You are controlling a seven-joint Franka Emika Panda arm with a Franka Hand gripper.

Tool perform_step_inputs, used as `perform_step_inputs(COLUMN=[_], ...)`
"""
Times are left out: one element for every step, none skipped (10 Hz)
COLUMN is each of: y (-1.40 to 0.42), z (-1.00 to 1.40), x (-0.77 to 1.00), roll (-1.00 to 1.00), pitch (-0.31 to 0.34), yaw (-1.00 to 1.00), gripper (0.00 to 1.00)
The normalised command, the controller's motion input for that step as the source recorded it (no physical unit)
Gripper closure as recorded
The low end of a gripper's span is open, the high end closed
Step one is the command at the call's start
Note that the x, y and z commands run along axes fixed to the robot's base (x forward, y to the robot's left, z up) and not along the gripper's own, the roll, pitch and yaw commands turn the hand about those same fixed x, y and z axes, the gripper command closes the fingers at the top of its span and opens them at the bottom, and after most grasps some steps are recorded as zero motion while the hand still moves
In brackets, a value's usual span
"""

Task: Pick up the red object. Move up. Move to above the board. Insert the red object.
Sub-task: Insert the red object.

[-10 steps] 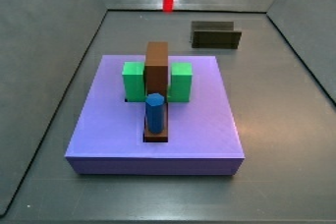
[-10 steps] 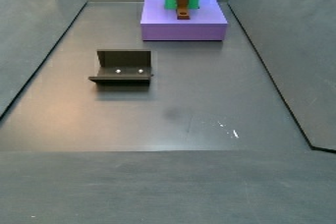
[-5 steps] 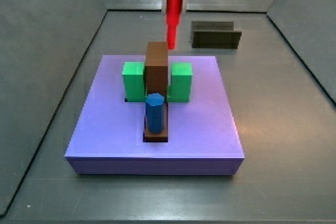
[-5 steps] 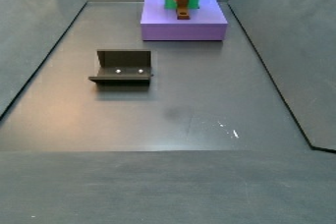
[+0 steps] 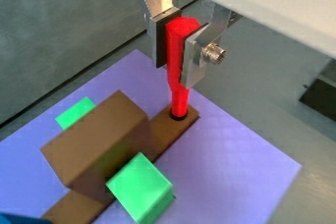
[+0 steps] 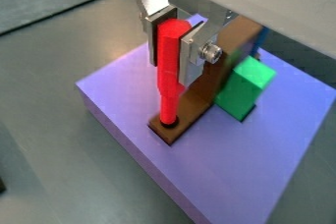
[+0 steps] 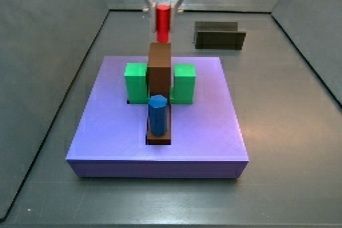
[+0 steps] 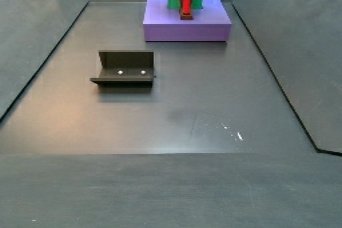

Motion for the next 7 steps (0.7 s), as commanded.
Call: perform_step_inputs(y=[0.0,0.0,0.0,0.0,0.0,0.0,0.0], z=[-0.13,-0.14,-0.11,-0.07,-0.03,-0.04,-0.1], x=[-0.26,-0.14,0.0,0.17,0.23,0.23,0.06], roll=[-0.05,-0.05,-0.06,-0.06,-0.05,-0.06,-0.09], pitch=[-0.111,-0.081,-0.034,0.0,0.004,0.011,0.0], yaw=[-0.01,-0.01,0.0,0.0,0.0,0.0,0.0], gripper=[1.0,1.0,1.0,1.0,1.0,1.0,1.0])
